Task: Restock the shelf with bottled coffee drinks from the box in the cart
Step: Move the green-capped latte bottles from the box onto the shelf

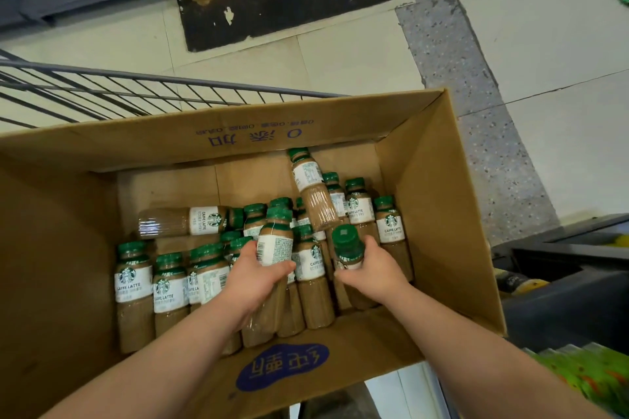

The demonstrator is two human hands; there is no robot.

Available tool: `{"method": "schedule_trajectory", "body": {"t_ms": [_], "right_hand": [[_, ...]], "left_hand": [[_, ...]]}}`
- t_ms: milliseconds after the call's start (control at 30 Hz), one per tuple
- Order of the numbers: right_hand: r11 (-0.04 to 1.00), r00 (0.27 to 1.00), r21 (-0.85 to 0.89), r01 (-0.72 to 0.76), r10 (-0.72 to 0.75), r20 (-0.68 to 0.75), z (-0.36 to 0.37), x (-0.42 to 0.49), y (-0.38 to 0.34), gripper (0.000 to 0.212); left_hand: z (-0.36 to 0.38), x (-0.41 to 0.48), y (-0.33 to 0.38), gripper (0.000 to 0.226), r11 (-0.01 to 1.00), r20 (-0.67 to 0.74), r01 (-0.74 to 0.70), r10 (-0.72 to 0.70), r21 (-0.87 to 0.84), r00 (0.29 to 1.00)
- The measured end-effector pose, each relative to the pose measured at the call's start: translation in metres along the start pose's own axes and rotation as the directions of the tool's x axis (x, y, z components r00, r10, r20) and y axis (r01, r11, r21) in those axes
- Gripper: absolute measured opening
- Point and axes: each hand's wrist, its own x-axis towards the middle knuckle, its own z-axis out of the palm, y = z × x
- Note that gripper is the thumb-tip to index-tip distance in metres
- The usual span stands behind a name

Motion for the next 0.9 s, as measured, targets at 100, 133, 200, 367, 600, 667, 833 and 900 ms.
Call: {"method": "schedule_trajectory", "body": {"t_ms": [100, 133, 200, 367, 600, 667, 833, 900], "right_hand": [[0.985, 0.998, 0.172, 0.0, 0.01, -0.059, -0.012, -0.012, -0.013, 0.069], [0.976, 0.997, 0.219, 0.004, 0.013, -0.075, -0.017, -0.016, -0.017, 0.069], [0.96, 0.995, 0.279, 0.019, 0.009, -0.097, -0.027, -0.025, -0.024, 0.065], [0.912, 0.987, 0.401, 0.088, -0.024, -0.16, -0.047, -0.057, -0.038, 0.055], [0.858, 0.959, 0.485, 0.167, -0.026, -0.283, -0.056, -0.109, -0.039, 0.04], [0.842, 0.941, 0.505, 0.188, -0.008, -0.337, -0.053, -0.126, -0.039, 0.039], [0.783, 0.879, 0.585, 0.209, 0.112, -0.464, -0.032, -0.171, -0.045, 0.04], [0.758, 0.848, 0.604, 0.247, 0.132, -0.513, -0.019, -0.192, -0.05, 0.042]], "left_hand": [[0.002, -0.009, 0.014, 0.057, 0.999, 0.003, -0.04, 0.04, 0.022, 0.999], [0.003, -0.014, 0.019, 0.058, 0.998, 0.005, -0.059, 0.059, 0.026, 0.998], [0.005, -0.022, 0.029, 0.058, 0.994, 0.006, -0.098, 0.098, 0.041, 0.995], [0.007, -0.043, 0.048, 0.056, 0.981, 0.011, -0.192, 0.191, 0.042, 0.981], [0.005, -0.071, 0.054, 0.058, 0.965, 0.074, -0.261, 0.259, 0.021, 0.963], [0.002, -0.082, 0.056, 0.055, 0.951, 0.11, -0.308, 0.303, 0.03, 0.947], [-0.013, -0.11, 0.053, 0.058, 0.885, 0.215, -0.464, 0.444, 0.047, 0.87], [-0.023, -0.124, 0.049, 0.054, 0.862, 0.264, -0.507, 0.488, 0.005, 0.832]]}}
